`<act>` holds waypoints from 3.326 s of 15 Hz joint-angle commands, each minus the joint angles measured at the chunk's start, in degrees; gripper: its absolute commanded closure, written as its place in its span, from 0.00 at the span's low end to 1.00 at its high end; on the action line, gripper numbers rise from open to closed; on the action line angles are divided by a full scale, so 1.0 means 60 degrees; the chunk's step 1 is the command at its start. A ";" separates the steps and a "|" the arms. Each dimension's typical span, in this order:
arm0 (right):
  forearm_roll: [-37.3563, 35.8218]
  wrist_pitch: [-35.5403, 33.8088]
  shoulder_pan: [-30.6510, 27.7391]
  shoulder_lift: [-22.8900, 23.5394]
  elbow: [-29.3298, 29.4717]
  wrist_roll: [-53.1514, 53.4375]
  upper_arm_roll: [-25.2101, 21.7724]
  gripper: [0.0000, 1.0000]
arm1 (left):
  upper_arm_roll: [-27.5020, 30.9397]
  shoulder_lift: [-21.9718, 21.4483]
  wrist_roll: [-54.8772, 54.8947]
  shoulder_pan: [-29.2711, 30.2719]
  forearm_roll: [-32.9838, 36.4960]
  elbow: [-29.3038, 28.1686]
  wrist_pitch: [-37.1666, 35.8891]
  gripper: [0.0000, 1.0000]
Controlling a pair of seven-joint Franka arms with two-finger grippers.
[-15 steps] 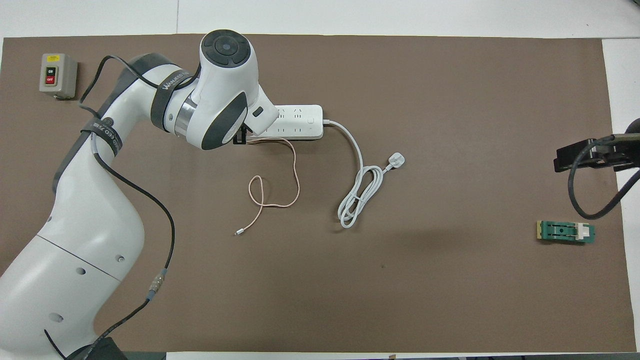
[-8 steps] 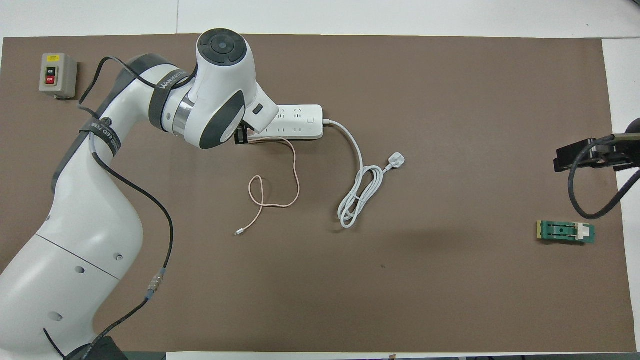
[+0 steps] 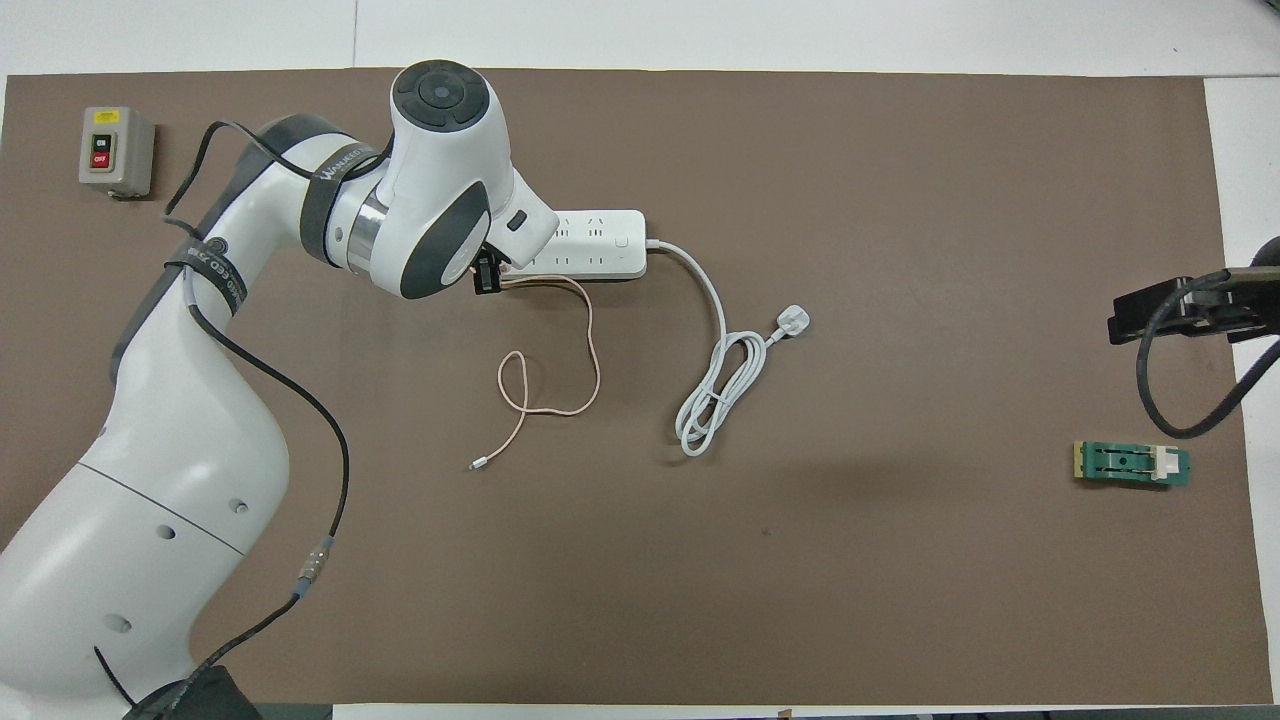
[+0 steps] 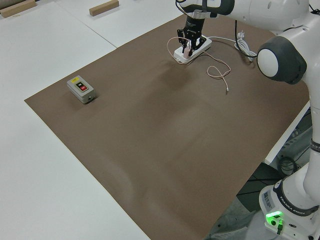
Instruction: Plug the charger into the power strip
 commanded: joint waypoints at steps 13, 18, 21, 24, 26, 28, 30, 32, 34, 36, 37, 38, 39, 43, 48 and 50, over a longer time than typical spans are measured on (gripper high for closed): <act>-0.0082 -0.0018 -0.0146 -0.0126 -0.0085 -0.0148 0.0101 0.00 | -0.0140 -0.0929 -0.0302 0.0159 -0.2141 -0.0421 -0.1438 0.00; -0.0082 -0.0018 -0.0146 -0.0126 -0.0085 -0.0148 0.0101 0.00 | -0.0227 -0.1660 -0.0841 0.0261 -0.3050 -0.0041 -0.2405 0.00; -0.0082 -0.0018 -0.0146 -0.0126 -0.0085 -0.0148 0.0101 0.00 | -0.0286 -0.2627 -0.1472 0.0173 -0.3094 -0.0055 -0.3005 0.00; -0.0082 -0.0018 -0.0146 -0.0126 -0.0085 -0.0148 0.0101 0.00 | -0.0169 -0.3213 -0.1503 0.0319 -0.3225 -0.0011 -0.4189 0.00; -0.0082 -0.0018 -0.0146 -0.0126 -0.0085 -0.0148 0.0101 0.00 | -0.0169 -0.3726 -0.1518 0.1049 -0.3664 -0.0011 -0.4734 0.00; -0.0082 -0.0018 -0.0146 -0.0126 -0.0085 -0.0148 0.0101 0.00 | -0.0169 -0.4151 -0.1518 0.1475 -0.3724 0.0004 -0.5392 0.00; -0.0082 -0.0018 -0.0146 -0.0126 -0.0085 -0.0148 0.0101 0.00 | -0.0140 -0.4706 -0.1532 0.1754 -0.3681 -0.0011 -0.5629 0.00; -0.0082 -0.0018 -0.0146 -0.0126 -0.0085 -0.0148 0.0101 0.00 | -0.0110 -0.5322 -0.1532 0.2018 -0.3608 -0.0011 -0.5863 0.00; -0.0082 -0.0018 -0.0146 -0.0126 -0.0085 -0.0148 0.0101 0.00 | -0.0139 -0.5544 -0.1532 0.2704 -0.3622 0.0004 -0.6563 0.00; -0.0082 -0.0018 -0.0146 -0.0126 -0.0085 -0.0148 0.0101 0.00 | -0.0139 -0.5807 -0.1532 0.3363 -0.3579 -0.0011 -0.6991 0.00; -0.0082 -0.0018 -0.0146 -0.0126 -0.0085 -0.0148 0.0101 0.00 | -0.0139 -0.5997 -0.1532 0.3758 -0.3477 -0.0025 -0.7108 0.00; -0.0082 -0.0018 -0.0146 -0.0126 -0.0085 -0.0148 0.0101 0.00 | -0.0168 -0.6143 -0.1532 0.3980 -0.3447 -0.0054 -0.7138 0.00; -0.0082 -0.0004 -0.0190 -0.0126 -0.0085 -0.0163 0.0087 0.00 | -0.0169 -0.6319 -0.1532 0.4185 -0.3446 -0.0171 -0.7153 0.00; -0.0082 -0.0091 -0.0234 -0.0141 -0.0100 -0.0163 0.0028 0.00 | -0.0227 -0.6496 -0.2362 0.4217 -0.3432 -0.0289 -0.7153 0.00; -0.0082 -0.0370 -0.0249 -0.0141 -0.0100 -0.0133 -0.0031 0.00 | -0.0315 -0.6497 -0.4154 0.3953 -0.3446 -0.0274 -0.6992 0.00; -0.0082 -0.0414 -0.0249 -0.0141 -0.0100 -0.0163 -0.0031 0.00 | -0.0286 -0.6511 -0.4154 0.4040 -0.3417 -0.0289 -0.6876 0.00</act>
